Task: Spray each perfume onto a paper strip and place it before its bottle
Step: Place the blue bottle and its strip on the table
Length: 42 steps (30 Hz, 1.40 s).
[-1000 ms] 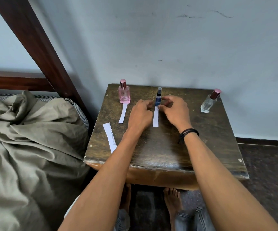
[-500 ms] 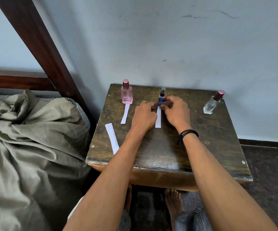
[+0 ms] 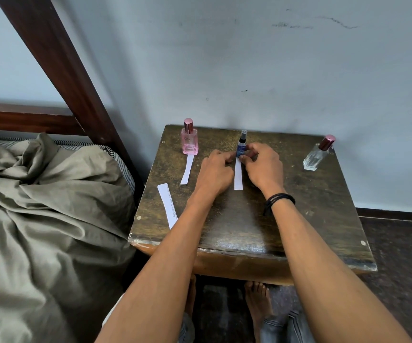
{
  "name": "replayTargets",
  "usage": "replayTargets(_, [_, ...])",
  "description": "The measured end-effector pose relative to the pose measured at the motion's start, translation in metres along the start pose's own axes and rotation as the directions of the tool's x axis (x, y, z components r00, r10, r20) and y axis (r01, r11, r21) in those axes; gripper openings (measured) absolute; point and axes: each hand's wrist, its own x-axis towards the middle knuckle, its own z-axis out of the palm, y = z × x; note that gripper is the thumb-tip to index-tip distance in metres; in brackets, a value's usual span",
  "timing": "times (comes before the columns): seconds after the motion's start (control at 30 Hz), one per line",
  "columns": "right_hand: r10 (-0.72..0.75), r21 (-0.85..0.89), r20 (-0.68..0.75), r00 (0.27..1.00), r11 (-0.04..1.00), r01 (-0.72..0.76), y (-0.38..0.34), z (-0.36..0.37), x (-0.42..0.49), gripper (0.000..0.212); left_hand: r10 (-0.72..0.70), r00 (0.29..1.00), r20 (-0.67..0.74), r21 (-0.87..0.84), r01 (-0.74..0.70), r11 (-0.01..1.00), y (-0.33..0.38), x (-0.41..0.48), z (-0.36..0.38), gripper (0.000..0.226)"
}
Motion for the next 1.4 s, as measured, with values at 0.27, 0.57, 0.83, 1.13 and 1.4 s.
replayTargets(0.27, [-0.001,-0.004,0.004,1.000,1.000,0.001,0.000,-0.001,-0.001,0.024,-0.019,1.000,-0.005,-0.022,0.018,1.000,0.000,0.002,0.000,0.051])
replayTargets(0.57, [0.002,0.000,0.010,1.000,1.000,-0.002,-0.001,-0.002,-0.001,0.022,-0.018,1.000,0.003,-0.023,0.018,1.000,-0.002,0.002,0.001,0.053])
replayTargets(0.83, [0.007,0.013,0.018,1.000,1.000,-0.007,-0.001,-0.003,-0.002,0.021,-0.012,1.000,0.001,-0.033,0.012,0.999,0.000,0.001,0.000,0.049])
replayTargets(1.13, [0.043,0.055,0.042,0.998,0.997,-0.045,-0.002,-0.007,-0.002,0.028,-0.004,1.000,0.016,-0.050,0.004,0.999,0.002,-0.001,-0.004,0.045])
replayTargets(1.4, [0.072,0.091,0.058,0.996,0.993,-0.077,0.003,-0.018,-0.001,0.032,0.030,0.995,-0.092,-0.063,-0.036,0.997,0.009,-0.010,-0.010,0.036])
